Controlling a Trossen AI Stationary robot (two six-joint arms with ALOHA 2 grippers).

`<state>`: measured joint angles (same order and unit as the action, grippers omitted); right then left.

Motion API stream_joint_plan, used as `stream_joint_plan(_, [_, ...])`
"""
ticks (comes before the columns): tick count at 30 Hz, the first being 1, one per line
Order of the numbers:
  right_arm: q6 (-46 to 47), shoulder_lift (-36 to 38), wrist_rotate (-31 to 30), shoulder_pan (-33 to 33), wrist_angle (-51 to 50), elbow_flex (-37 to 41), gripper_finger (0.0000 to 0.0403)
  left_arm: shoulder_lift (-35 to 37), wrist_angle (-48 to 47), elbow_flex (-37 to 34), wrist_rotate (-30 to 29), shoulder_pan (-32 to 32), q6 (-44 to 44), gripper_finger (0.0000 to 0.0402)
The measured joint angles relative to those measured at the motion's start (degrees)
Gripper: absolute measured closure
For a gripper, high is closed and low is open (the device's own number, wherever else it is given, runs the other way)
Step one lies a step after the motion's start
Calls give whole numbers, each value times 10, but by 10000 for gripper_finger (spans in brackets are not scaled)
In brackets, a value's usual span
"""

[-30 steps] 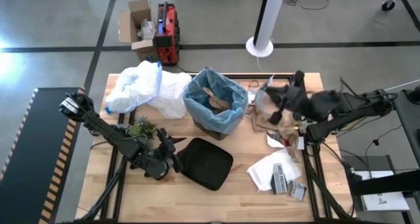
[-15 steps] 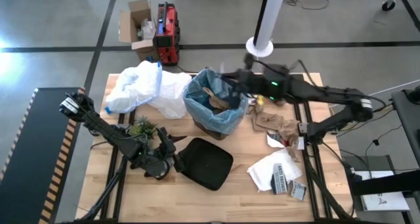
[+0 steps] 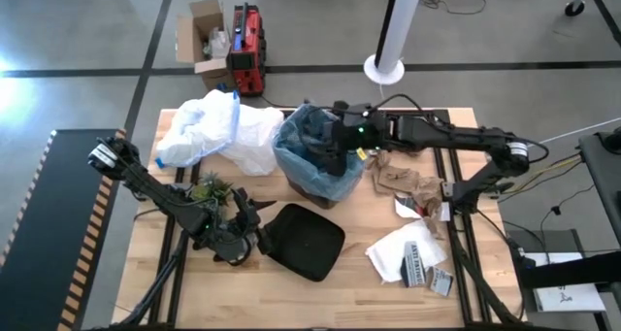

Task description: Place trash/remove bag and relplace

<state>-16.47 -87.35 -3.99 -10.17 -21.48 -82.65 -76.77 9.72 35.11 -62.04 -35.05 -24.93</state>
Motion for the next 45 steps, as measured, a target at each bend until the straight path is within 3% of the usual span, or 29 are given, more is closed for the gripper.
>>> stream_joint_plan(5, [-6, 63, 0, 11, -20, 0, 188, 0, 2, 4, 0, 0, 0, 199])
stream_joint_plan(9, [-14, 123, 0, 27, -79, 0, 157, 0, 3, 9, 0, 0, -1, 196])
stream_joint_plan(16, [9, 203, 1, 86, -233, 1, 167, 0, 12, 9, 0, 1, -1, 203])
stream_joint_plan(21, [97, 224, 3, 142, -346, 10, 174, 0, 20, 14, -3, 1, 15, 205])
stream_joint_plan(28, [193, 224, 1, 221, -368, 72, 163, 0, 20, 24, -5, 1, 14, 195])
stream_joint_plan(32, [225, 222, -6, 253, -317, 138, 161, 0, 17, 19, -5, 1, -2, 192])
stream_joint_plan(37, [217, 220, -19, 256, -103, 243, 170, 0, 18, 19, -4, 2, 0, 197])
stream_joint_plan(42, [165, 205, -134, 214, 72, 307, 176, 0, 18, 19, -5, 2, 3, 200])
stream_joint_plan(45, [137, 197, -140, 163, 127, 326, 181, 0, 18, 19, -5, 2, 4, 196])
